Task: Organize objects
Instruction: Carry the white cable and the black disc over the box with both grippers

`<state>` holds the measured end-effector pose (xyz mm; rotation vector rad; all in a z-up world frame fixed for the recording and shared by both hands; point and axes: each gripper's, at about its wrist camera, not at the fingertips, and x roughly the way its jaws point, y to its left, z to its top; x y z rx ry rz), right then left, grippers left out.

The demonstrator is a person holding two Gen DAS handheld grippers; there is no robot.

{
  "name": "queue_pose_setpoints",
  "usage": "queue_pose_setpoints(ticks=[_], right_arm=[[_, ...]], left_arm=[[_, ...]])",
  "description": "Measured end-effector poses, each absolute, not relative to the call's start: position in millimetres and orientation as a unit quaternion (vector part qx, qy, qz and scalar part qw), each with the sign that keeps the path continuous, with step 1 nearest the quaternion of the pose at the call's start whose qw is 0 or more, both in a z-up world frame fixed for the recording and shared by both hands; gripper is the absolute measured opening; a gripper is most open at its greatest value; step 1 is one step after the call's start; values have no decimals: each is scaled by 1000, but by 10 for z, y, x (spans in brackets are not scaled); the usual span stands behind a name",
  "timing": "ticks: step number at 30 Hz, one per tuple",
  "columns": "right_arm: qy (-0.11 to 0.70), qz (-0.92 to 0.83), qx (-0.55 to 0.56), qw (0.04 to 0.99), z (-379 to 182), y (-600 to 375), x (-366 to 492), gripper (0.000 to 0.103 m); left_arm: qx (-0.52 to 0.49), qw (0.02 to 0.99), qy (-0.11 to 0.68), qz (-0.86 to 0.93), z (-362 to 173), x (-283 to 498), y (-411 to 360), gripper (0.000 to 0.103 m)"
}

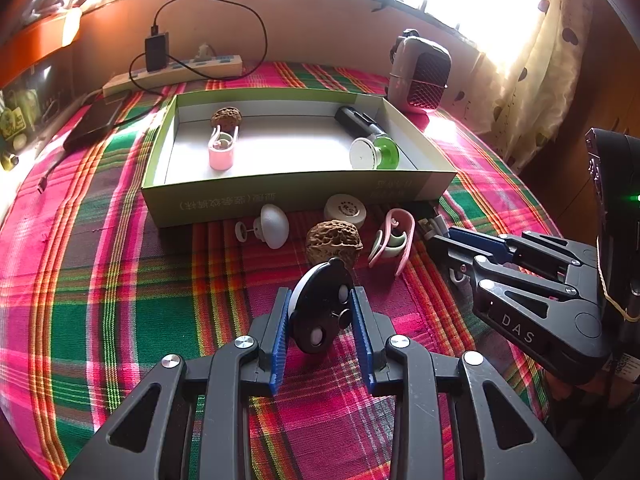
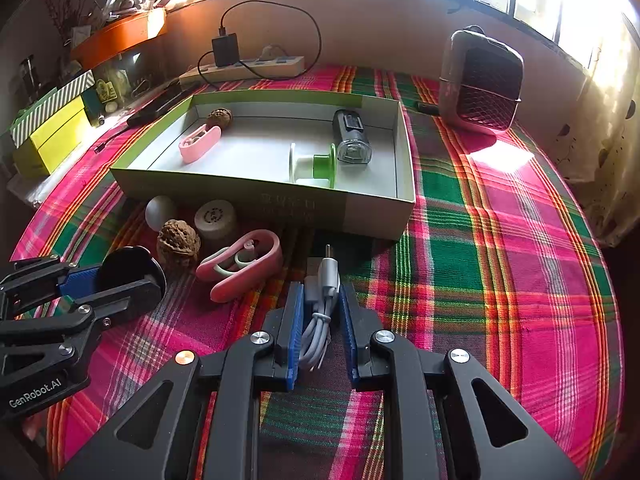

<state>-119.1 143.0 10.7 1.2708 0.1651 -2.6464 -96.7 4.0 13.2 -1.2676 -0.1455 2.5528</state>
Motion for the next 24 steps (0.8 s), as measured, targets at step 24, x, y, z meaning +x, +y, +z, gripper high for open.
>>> queue_pose_setpoints(ticks=[24], right_arm=[[38, -907, 404, 117, 371, 1489, -1141, 18]], left_arm=[[-410, 151, -34, 899, 352, -1048, 19, 27]])
